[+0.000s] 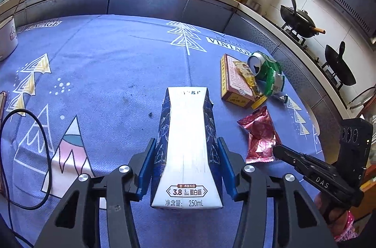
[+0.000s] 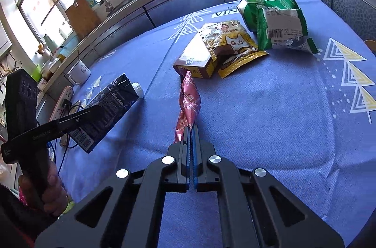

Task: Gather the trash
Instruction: 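Carry the milk carton and pink wrapper over the wastebasket with both grippers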

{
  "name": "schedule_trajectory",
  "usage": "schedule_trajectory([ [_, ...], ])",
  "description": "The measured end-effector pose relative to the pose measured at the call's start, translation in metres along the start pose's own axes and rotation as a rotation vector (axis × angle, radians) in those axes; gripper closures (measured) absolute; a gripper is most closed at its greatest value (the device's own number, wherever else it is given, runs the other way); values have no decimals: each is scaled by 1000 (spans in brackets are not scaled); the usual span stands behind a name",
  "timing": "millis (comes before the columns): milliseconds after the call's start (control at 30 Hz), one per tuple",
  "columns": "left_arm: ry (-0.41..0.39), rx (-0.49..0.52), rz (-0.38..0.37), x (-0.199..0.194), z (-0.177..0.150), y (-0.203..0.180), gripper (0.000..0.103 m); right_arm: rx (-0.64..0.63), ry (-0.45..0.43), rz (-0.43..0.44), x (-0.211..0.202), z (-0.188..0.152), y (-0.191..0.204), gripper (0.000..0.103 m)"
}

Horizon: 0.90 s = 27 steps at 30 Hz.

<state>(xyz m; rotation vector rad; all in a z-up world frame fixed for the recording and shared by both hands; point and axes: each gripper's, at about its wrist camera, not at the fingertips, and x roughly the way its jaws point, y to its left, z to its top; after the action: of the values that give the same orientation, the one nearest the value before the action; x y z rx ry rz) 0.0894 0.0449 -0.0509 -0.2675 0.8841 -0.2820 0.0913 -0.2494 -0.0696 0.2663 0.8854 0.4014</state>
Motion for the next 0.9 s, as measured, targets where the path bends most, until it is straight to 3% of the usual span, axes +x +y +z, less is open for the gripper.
schedule_trajectory([
  [367,24,90,-90,9,14,-60,52,100,-97,-19,-40,-1,-49,101],
  [700,118,233,-199,62,29,-161,52,263,-202,-74,-83,-4,-127,101],
  [900,136,311,-269,94,53,-235,52,351,-298,-144,-116,2,-183,101],
])
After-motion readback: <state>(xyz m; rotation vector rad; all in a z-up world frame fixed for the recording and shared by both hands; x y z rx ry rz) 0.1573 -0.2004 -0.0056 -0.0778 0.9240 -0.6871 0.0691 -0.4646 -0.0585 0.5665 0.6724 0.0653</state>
